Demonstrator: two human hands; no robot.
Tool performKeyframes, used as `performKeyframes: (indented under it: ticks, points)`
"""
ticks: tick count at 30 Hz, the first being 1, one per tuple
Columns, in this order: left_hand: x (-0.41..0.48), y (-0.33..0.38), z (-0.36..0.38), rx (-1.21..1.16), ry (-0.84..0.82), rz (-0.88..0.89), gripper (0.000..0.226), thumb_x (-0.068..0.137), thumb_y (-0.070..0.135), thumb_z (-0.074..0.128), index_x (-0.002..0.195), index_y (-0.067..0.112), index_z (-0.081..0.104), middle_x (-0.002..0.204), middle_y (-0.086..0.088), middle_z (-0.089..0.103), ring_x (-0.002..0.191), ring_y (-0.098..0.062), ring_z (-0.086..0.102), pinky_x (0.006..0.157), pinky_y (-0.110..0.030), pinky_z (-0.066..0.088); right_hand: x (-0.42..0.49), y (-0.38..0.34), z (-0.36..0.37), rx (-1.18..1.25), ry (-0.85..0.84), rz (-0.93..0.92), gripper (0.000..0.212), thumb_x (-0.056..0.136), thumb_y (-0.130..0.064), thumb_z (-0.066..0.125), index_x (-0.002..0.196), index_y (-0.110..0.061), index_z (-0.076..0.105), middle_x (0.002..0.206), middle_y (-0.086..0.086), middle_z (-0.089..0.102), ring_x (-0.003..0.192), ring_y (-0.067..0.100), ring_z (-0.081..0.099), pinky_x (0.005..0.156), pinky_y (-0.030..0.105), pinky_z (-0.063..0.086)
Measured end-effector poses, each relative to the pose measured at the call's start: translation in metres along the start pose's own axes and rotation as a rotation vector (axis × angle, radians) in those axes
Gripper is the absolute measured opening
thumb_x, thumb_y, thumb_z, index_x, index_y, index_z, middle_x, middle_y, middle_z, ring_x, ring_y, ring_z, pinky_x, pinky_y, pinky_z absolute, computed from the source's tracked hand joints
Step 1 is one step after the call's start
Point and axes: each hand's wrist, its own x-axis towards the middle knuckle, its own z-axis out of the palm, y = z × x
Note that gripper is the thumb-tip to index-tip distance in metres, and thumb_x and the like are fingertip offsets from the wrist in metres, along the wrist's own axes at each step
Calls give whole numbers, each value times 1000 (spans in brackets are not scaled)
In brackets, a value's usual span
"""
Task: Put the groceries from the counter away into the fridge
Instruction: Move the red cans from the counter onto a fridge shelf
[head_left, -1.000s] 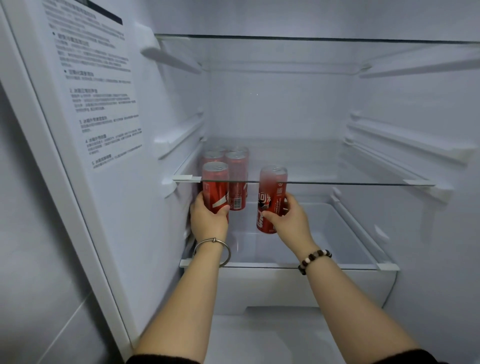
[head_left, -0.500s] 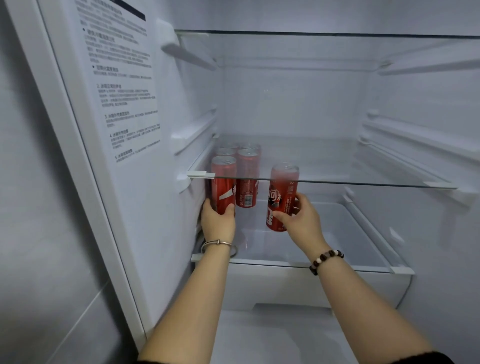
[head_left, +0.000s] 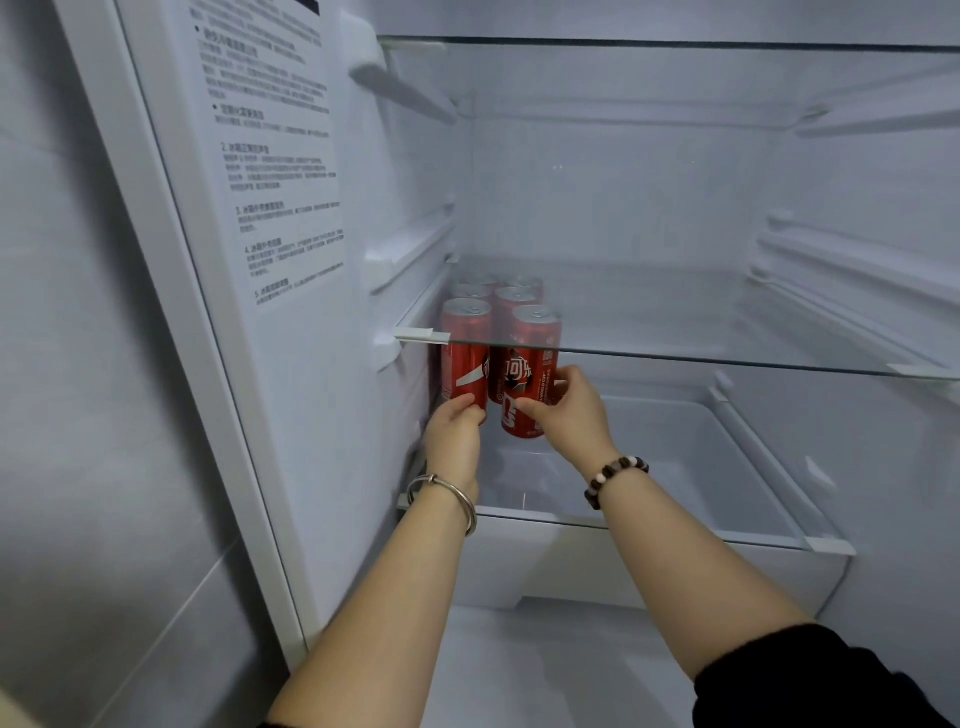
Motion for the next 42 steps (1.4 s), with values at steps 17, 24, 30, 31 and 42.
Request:
performKeyframes:
  ticks: [17, 24, 30, 31, 42]
  points:
    - [5, 7, -6, 51, 87, 47, 25, 87, 3, 51, 104, 21, 56, 122, -9, 58, 111, -24, 55, 100, -41, 45, 11, -7, 24, 24, -34, 15, 51, 79, -23, 75, 121, -7, 51, 117, 6, 61, 93, 9, 53, 80, 22, 44]
    - [2, 9, -6, 87, 82, 63, 24, 87, 4, 51, 104, 22, 54, 122, -8, 57, 112, -24, 55, 100, -43, 45, 9, -10, 22, -7, -52, 3, 50, 81, -24, 73, 122, -7, 51, 119, 6, 61, 103, 15, 58, 80, 22, 43]
    - [-7, 10, -5, 217, 46, 141, 30, 90, 7, 50, 118, 14, 57, 120, -6, 59, 107, -19, 55, 95, -33, 46, -5, -1, 10, -27, -42, 39, 48, 86, -26, 67, 127, -8, 49, 123, 9, 60, 104, 17, 57, 80, 23, 41]
    - [-9, 11, -4, 250, 21, 160, 30, 91, 7, 50, 119, 12, 57, 119, -6, 59, 104, -17, 54, 91, -29, 44, -9, 0, 5, -25, -30, 51, 48, 87, -27, 65, 128, -8, 49, 124, 9, 59, 105, 17, 57, 81, 23, 41]
    - [-58, -16, 21, 875, -343, 780, 46, 92, 14, 52, 137, 9, 42, 147, -12, 30, 137, -25, 25, 115, -33, 19, -82, 32, -62, -203, 284, -29, 39, 94, -22, 51, 131, -8, 47, 133, 5, 52, 123, 18, 46, 93, 18, 32]
